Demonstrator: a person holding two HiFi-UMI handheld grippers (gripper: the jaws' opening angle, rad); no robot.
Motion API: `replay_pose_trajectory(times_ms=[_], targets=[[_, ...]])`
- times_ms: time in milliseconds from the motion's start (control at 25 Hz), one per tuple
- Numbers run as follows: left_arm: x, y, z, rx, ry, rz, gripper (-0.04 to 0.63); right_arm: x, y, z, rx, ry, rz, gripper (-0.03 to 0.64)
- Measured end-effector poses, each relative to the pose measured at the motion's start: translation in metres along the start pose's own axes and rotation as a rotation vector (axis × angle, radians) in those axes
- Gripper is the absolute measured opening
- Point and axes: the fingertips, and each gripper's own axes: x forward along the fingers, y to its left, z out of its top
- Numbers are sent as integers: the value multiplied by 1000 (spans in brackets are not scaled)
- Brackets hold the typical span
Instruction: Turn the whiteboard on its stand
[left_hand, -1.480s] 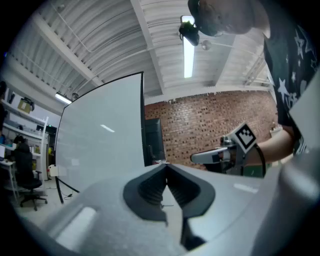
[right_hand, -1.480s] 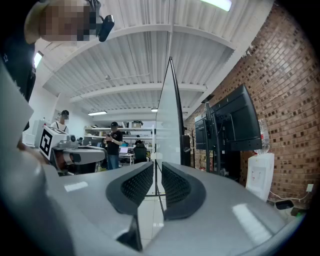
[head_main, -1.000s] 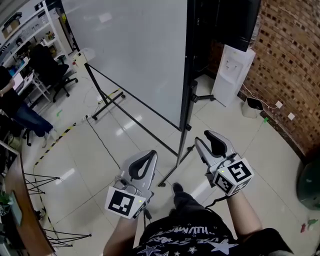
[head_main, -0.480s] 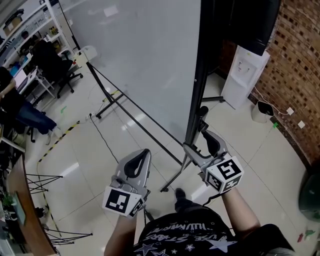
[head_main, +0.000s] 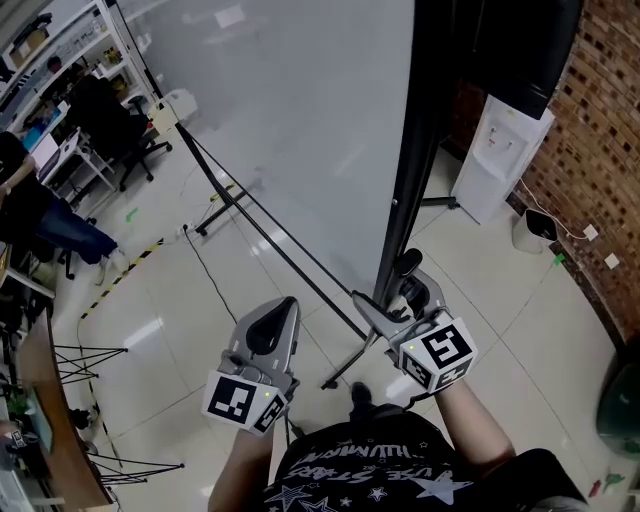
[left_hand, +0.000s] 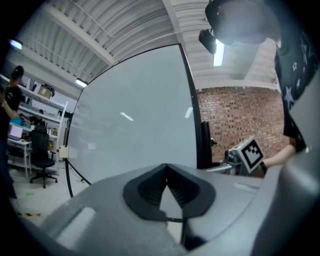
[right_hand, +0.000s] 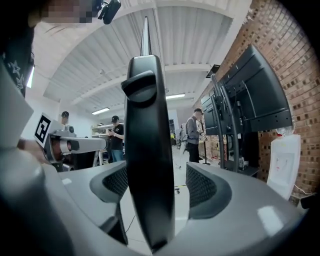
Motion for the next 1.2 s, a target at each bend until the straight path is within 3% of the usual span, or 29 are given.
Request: replay_pose_trajectory(times_ms=[240,600,840,1200], targets=[[11,7,-3,-19,0,13,3,14,4,6,-13,-31,32,335],[17,12,-10,-28,9,11,3,19,6,15,-95,-43,1,242],[15,17,-11,-49,25,-15,3,19,7,20,-111,-69,-70,91],[5,33,-4,-31,42,-40,3,20,7,17,-121,-57,-75,81]])
